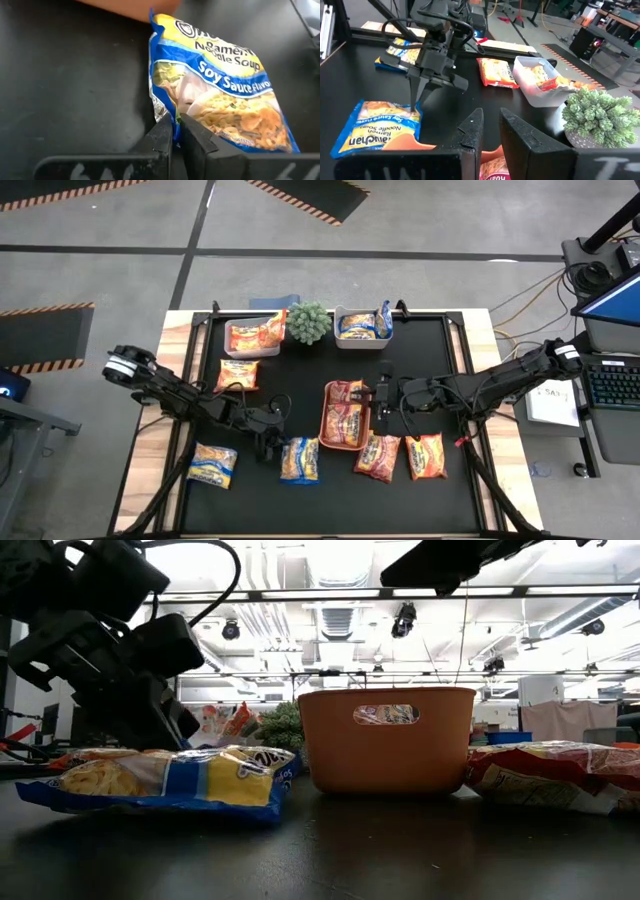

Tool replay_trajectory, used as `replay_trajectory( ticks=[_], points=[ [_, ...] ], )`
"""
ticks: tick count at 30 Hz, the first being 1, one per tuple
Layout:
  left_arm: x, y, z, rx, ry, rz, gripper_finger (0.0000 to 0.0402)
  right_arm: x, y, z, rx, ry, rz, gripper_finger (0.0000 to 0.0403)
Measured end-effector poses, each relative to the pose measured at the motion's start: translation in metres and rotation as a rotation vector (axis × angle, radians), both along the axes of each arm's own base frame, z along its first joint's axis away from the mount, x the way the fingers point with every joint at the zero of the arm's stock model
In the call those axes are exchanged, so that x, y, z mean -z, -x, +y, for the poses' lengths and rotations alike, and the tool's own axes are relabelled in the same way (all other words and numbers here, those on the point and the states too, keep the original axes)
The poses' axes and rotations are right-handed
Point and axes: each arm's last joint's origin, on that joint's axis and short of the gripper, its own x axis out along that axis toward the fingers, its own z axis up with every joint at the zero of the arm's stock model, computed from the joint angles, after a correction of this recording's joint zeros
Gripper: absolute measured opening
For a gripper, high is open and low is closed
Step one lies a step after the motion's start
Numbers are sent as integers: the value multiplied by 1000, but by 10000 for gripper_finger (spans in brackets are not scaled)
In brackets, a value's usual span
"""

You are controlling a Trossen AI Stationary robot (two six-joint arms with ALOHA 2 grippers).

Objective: Sort Maruchan noodles
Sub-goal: Put the blue noodle pack into the gray bin

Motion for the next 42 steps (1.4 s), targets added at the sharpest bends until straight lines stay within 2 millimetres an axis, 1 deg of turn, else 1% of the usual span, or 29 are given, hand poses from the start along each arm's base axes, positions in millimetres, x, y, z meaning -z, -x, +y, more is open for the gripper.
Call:
replay_trajectory(
  ticks=[4,8,12,19,23,27,31,37,42],
  points=[
    [-6,0,0,25,-39,-40,2,-4,-4,-2,15,-54,-15,52],
    [-15,1,1,54,-66,-91,1,-8,-17,-2,-43,-110,-3,52],
    [-23,2,1,76,-89,-134,0,-9,-39,1,-86,-138,42,52],
    [-27,5,-2,108,-113,-148,0,-12,-81,7,-55,-167,214,57],
    [-28,6,-5,123,-116,-150,0,-10,-106,10,-78,-214,337,89],
    [-30,7,-7,134,-131,-165,0,-8,-130,13,-164,-273,418,138],
    [-33,9,-11,145,-184,-192,0,0,-151,12,-218,-328,474,187],
    [-38,12,-14,127,-249,-228,0,12,-170,9,-267,-382,514,238],
    [-42,14,-14,113,-303,-253,0,26,-177,7,-244,-418,537,268]
  ],
)
